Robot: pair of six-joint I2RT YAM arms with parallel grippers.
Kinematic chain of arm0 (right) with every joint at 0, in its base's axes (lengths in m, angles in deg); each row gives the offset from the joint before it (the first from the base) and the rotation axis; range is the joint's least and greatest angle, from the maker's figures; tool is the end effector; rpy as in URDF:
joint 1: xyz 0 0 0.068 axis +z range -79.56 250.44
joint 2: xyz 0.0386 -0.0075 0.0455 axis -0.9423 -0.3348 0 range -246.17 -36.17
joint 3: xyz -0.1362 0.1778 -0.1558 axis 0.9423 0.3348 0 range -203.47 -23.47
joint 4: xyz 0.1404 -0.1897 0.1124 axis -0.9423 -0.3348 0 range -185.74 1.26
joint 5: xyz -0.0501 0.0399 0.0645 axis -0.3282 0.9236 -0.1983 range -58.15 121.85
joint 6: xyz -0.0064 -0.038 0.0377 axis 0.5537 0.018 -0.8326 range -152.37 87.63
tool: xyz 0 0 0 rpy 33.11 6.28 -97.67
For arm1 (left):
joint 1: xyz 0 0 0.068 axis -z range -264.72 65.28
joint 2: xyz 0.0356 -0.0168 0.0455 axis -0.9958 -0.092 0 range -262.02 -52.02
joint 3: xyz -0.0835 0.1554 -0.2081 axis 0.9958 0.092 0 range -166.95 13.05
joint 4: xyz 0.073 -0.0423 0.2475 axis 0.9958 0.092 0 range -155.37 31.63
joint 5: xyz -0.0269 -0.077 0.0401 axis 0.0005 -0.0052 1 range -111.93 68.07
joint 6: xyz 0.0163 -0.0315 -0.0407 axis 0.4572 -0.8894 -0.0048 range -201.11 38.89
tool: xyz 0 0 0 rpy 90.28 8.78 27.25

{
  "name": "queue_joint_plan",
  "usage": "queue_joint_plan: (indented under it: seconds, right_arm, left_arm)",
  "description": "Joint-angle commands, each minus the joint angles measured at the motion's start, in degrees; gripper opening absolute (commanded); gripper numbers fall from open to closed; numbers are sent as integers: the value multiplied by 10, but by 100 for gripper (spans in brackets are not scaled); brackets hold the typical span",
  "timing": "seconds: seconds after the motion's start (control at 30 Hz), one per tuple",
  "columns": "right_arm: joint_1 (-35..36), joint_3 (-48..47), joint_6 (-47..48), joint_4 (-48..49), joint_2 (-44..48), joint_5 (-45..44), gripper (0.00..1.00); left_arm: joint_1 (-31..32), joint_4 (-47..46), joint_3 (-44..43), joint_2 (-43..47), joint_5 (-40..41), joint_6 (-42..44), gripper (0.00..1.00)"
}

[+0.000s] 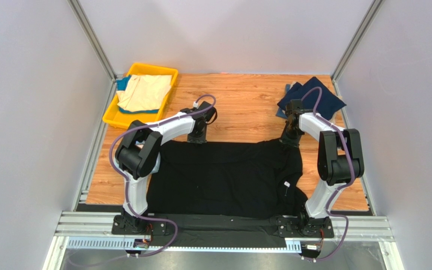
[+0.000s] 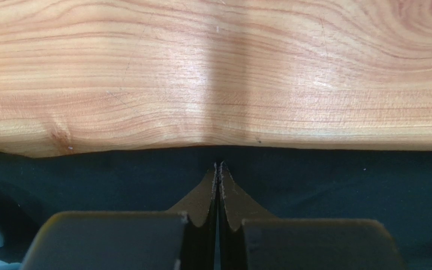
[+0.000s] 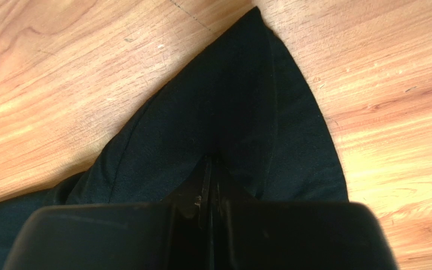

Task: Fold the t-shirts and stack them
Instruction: Fold the flattened tshirt in 1/3 of the way

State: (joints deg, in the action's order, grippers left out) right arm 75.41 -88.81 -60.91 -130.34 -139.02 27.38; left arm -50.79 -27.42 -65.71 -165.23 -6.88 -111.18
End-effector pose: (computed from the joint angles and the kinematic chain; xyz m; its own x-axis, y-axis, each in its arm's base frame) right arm 0.3293 0.0259 0.1618 -0.8937 0.4004 -0.2026 0.4044 0.9143 0.0230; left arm 0.3310 -0.2116 0.1637 -0.9219 0.0370 -0.3857 0.0139 0.9979 0.0626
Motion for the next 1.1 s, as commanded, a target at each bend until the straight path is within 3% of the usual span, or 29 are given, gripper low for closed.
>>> queue_joint_plan:
  seconds: [0.0, 0.57, 1.07]
  right_arm:
    - [-7, 3, -12, 7, -16, -26, 0]
    - [-78, 17, -15, -1, 8, 18, 0]
    - [-89, -71, -35, -17, -43, 32, 0]
  left_arm:
    - [-3, -3, 27, 4, -1, -17, 0]
    - [-78, -10, 46, 33, -24, 3, 0]
    - [-79, 59, -168, -83, -41, 61, 0]
